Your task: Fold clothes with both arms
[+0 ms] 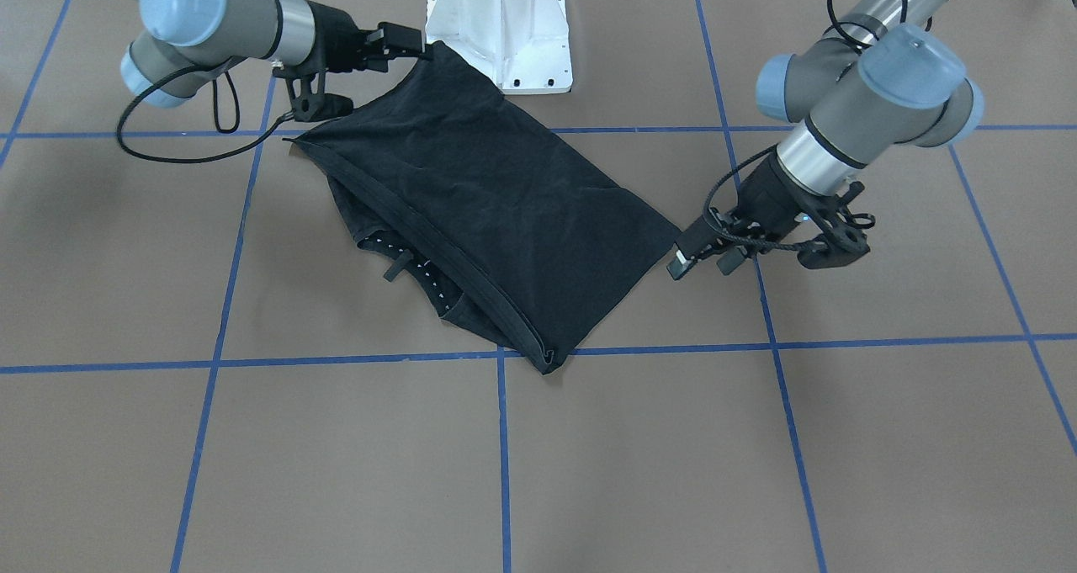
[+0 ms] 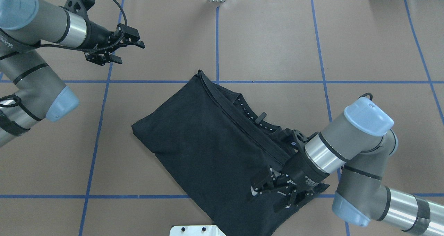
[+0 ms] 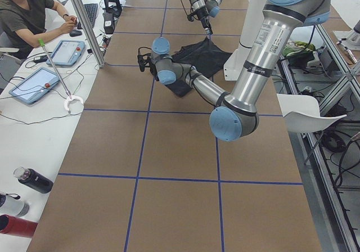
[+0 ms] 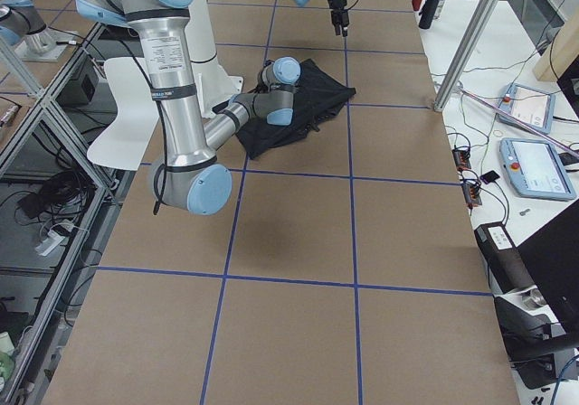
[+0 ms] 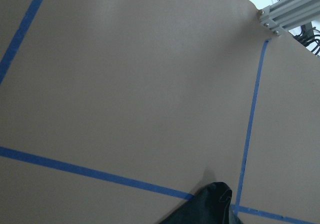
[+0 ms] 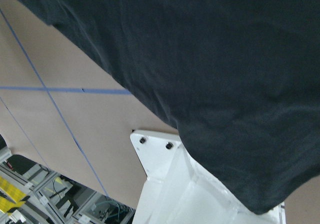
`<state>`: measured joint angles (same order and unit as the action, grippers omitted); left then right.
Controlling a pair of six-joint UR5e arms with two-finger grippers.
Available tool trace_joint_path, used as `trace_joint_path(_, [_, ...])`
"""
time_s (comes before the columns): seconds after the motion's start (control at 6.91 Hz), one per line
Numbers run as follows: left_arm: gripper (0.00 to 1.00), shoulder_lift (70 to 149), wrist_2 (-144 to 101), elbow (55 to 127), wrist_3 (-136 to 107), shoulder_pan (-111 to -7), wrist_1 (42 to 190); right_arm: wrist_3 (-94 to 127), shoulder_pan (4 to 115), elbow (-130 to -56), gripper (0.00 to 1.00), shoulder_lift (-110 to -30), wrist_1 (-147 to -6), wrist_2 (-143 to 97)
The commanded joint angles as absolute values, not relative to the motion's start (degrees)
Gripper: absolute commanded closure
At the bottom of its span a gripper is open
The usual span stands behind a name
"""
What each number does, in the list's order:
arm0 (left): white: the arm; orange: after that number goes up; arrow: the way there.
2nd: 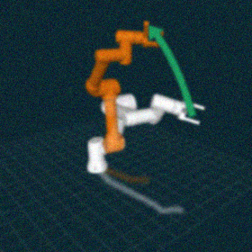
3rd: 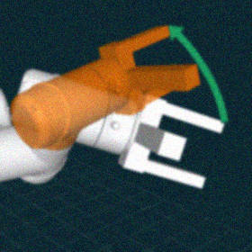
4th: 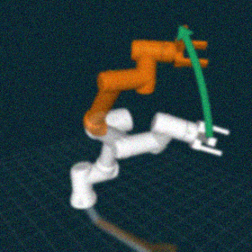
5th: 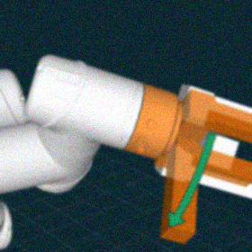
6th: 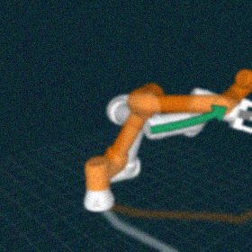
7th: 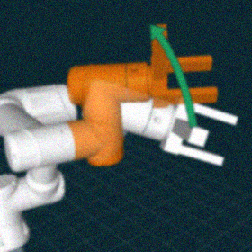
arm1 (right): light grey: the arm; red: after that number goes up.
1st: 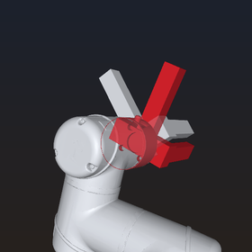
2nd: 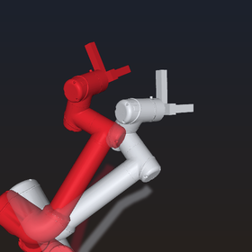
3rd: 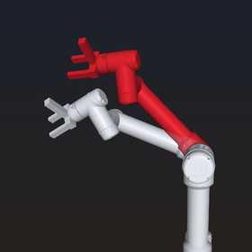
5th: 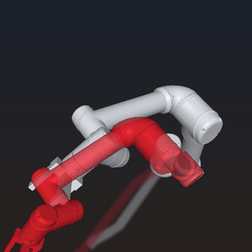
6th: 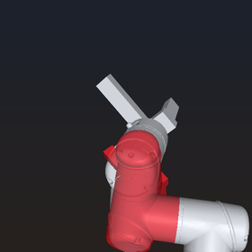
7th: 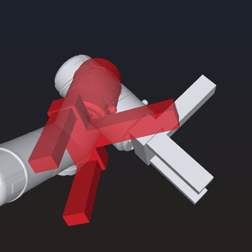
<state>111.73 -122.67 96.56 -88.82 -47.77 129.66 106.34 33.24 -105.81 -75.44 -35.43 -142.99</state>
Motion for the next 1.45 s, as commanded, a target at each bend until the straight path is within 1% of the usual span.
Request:
trace_joint_path(0.0, [0.01, 108.64, -118.77, 98.70, -93.15, -40.20, 129.73, 106.26, 40.14, -105.21, 0.00, -75.94, -35.42, -139.75])
trace_joint_path(0.14, [0.01, 106.98, -115.87, 98.61, -94.56, -37.29, 130.07, 106.26, 41.38, -105.03, 0.00, -75.76, -35.25, -138.35])
trace_joint_path(0.43, [0.01, 103.47, -115.58, 97.74, -93.96, -37.18, 131.39, 106.43, 41.22, -105.20, 0.00, -75.15, -35.24, -137.46])
trace_joint_path(1.3, [0.01, 103.80, -115.05, 95.72, -94.04, -33.84, 131.84, 106.44, 41.31, -105.47, 0.00, -75.23, -35.24, -137.55])
